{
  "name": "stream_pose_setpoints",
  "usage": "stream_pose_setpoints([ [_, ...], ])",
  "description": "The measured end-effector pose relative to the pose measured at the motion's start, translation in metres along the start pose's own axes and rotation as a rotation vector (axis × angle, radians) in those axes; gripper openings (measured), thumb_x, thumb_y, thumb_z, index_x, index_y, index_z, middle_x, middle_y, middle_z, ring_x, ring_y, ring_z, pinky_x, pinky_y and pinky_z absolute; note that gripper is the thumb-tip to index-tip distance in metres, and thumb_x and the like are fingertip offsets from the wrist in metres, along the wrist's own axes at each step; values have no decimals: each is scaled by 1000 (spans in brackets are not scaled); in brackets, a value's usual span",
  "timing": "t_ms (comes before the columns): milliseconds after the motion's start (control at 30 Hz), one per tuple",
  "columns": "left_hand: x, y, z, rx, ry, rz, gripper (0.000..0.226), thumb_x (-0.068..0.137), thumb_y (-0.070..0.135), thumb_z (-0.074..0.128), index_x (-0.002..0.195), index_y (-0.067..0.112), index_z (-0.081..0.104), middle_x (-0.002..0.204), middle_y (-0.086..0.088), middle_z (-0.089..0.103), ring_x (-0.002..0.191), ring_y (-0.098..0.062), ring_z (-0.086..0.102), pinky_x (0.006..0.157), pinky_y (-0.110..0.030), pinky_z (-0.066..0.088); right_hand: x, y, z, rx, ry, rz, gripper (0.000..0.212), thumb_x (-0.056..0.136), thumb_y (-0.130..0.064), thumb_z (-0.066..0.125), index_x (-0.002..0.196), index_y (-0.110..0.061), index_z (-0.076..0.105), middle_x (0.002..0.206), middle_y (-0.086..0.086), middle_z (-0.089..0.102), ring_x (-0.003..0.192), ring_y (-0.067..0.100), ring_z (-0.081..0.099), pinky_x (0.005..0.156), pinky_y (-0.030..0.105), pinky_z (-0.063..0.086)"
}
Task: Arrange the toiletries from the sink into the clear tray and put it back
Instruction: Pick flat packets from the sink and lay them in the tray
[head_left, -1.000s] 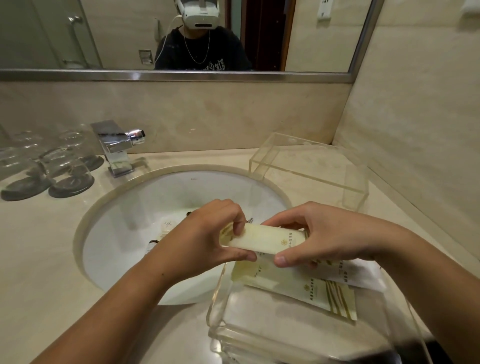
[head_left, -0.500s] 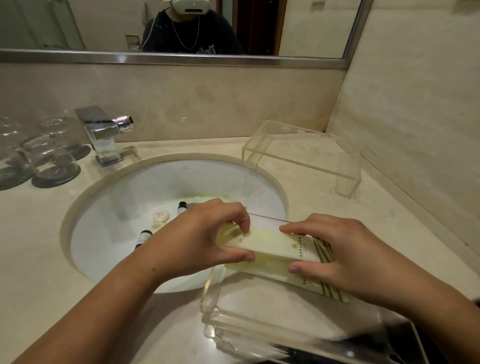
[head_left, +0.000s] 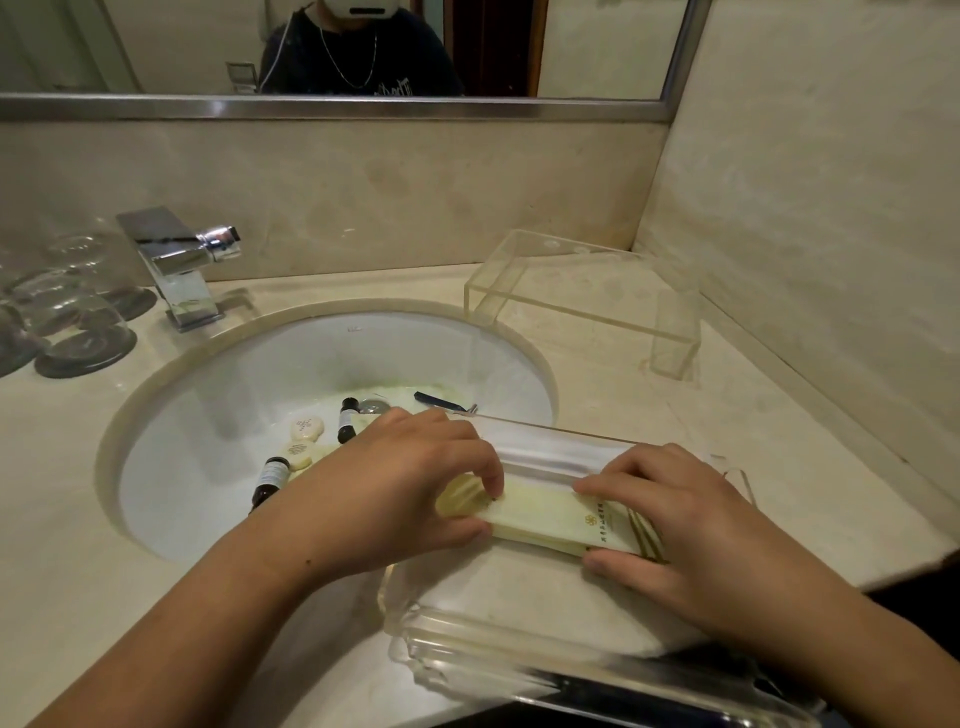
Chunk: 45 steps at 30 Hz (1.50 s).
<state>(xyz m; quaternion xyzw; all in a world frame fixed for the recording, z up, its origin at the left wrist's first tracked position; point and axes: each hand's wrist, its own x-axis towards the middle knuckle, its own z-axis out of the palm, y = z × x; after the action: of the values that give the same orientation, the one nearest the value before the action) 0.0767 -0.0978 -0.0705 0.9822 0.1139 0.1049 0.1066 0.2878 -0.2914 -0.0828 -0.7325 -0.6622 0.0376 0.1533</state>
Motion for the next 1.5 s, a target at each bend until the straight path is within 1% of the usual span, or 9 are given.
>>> stream_pose_setpoints([
  [100, 0, 1, 0, 48, -4, 3, 28, 83, 58, 69, 107, 46, 62, 104, 24, 59, 96, 2, 50, 91, -28, 42, -4, 0, -1, -11, -4, -8, 55, 80, -69, 57, 129, -44, 58, 112, -27, 49, 108, 2, 49, 93, 31, 46],
  [200, -3, 0, -2, 43, -8, -5, 30, 83, 62, 68, 108, 46, 63, 107, 25, 58, 99, 2, 50, 92, -26, 40, -6, 1, -3, 6, 4, -22, 45, 83, -65, 57, 124, -45, 60, 110, -27, 49, 107, 2, 51, 91, 29, 47],
  [433, -1, -1, -4, 43, -21, -46, 30, 82, 60, 69, 108, 45, 63, 107, 24, 58, 96, 5, 45, 90, -29, 44, -4, -2, 1, 45, 22, -37, 30, 84, -57, 60, 112, -46, 62, 106, -27, 49, 104, 1, 52, 85, 26, 49],
  [600, -2, -2, -4, 25, -41, -64, 29, 83, 59, 69, 107, 46, 61, 108, 25, 56, 100, 1, 49, 91, -29, 45, -3, -2, 2, 64, 61, -61, 26, 85, -50, 62, 109, -41, 68, 105, -25, 56, 100, 1, 56, 80, 26, 52],
  [867, -2, -3, -3, -11, -50, -74, 28, 83, 58, 71, 106, 46, 60, 108, 26, 54, 102, 0, 50, 93, -28, 45, -4, 5, -1, 38, 38, -99, 31, 82, -50, 66, 112, -43, 66, 110, -27, 55, 103, 0, 53, 83, 21, 50],
  [1067, -2, -3, -3, -33, -27, -55, 29, 84, 61, 69, 107, 46, 61, 108, 25, 54, 103, 1, 50, 94, -26, 43, -3, 3, -1, 57, 41, -112, 26, 84, -47, 63, 111, -43, 65, 110, -26, 55, 104, 1, 56, 83, 23, 51],
  [1267, -5, -3, -3, -72, 28, -27, 30, 89, 68, 58, 108, 45, 59, 108, 24, 56, 104, 3, 50, 93, -24, 43, -1, -2, -4, 52, 57, -102, 30, 87, -56, 61, 114, -44, 65, 111, -26, 55, 106, 1, 55, 86, 23, 48],
  [1367, -5, -4, -8, -96, 83, -34, 26, 94, 65, 52, 109, 46, 58, 109, 25, 56, 104, 4, 49, 90, -22, 41, 8, -5, -12, 93, 115, -95, 25, 91, -49, 62, 113, -39, 68, 111, -24, 57, 106, 3, 58, 86, 26, 49],
  [1500, -3, -15, -20, -98, 153, -55, 24, 97, 62, 47, 113, 48, 58, 110, 29, 55, 109, 1, 53, 90, -22, 45, 30, -12, -32, 137, 154, -89, 23, 92, -41, 63, 114, -40, 68, 111, -25, 59, 110, 2, 59, 92, 28, 48],
])
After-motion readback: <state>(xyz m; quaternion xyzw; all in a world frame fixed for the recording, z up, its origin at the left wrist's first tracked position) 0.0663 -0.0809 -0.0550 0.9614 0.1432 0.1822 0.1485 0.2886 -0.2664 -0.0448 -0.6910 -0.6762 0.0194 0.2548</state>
